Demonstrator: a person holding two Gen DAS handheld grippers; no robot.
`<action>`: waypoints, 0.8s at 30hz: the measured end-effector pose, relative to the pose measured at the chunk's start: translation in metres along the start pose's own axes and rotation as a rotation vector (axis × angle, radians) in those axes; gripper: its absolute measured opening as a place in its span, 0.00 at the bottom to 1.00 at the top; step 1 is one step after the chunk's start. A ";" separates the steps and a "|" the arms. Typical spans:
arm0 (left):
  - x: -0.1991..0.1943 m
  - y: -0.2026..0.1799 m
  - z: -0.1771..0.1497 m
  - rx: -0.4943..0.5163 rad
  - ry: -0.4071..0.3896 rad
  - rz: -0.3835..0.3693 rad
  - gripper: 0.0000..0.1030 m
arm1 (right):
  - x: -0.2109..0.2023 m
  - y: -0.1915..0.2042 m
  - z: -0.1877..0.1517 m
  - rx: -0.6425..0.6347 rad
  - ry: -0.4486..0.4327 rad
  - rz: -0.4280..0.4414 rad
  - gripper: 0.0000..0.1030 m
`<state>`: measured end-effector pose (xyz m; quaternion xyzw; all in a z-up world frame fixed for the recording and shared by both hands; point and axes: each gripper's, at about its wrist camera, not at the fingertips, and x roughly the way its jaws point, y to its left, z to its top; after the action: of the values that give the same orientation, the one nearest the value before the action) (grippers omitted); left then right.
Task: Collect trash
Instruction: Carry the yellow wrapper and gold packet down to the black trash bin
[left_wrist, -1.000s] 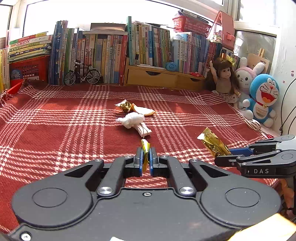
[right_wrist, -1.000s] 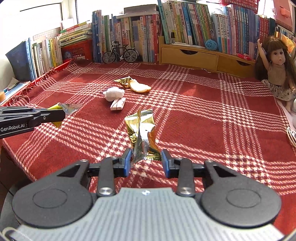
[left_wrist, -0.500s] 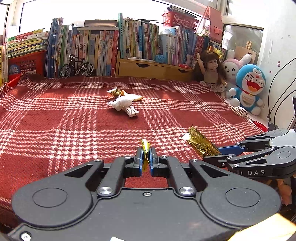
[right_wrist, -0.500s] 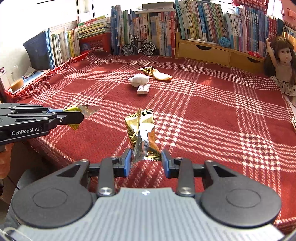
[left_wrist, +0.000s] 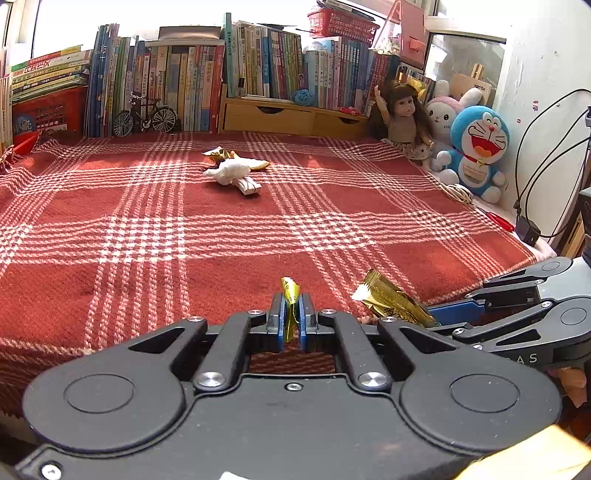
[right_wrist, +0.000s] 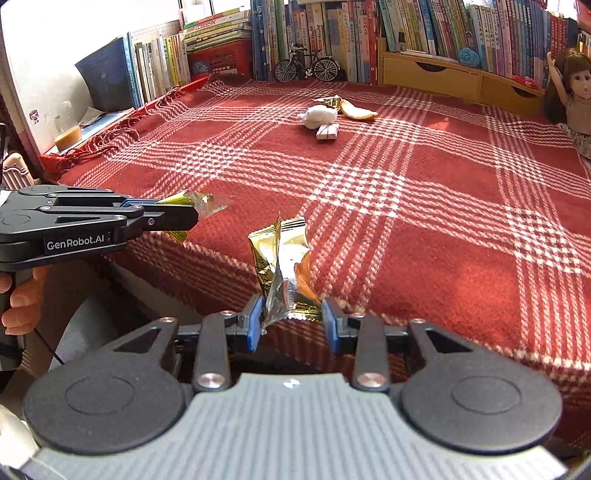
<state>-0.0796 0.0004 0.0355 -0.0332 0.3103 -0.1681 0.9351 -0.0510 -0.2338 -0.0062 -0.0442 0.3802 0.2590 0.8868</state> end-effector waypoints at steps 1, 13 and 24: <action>-0.001 0.000 -0.003 -0.002 0.006 -0.005 0.07 | -0.001 0.001 -0.004 0.003 0.007 0.003 0.39; -0.009 -0.002 -0.045 0.014 0.122 -0.035 0.07 | 0.002 0.020 -0.042 -0.043 0.138 0.043 0.39; 0.025 0.001 -0.081 0.009 0.292 -0.029 0.08 | 0.043 0.024 -0.072 -0.040 0.314 0.044 0.39</action>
<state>-0.1080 -0.0033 -0.0440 -0.0086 0.4416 -0.1860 0.8777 -0.0849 -0.2143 -0.0840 -0.0933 0.5100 0.2757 0.8095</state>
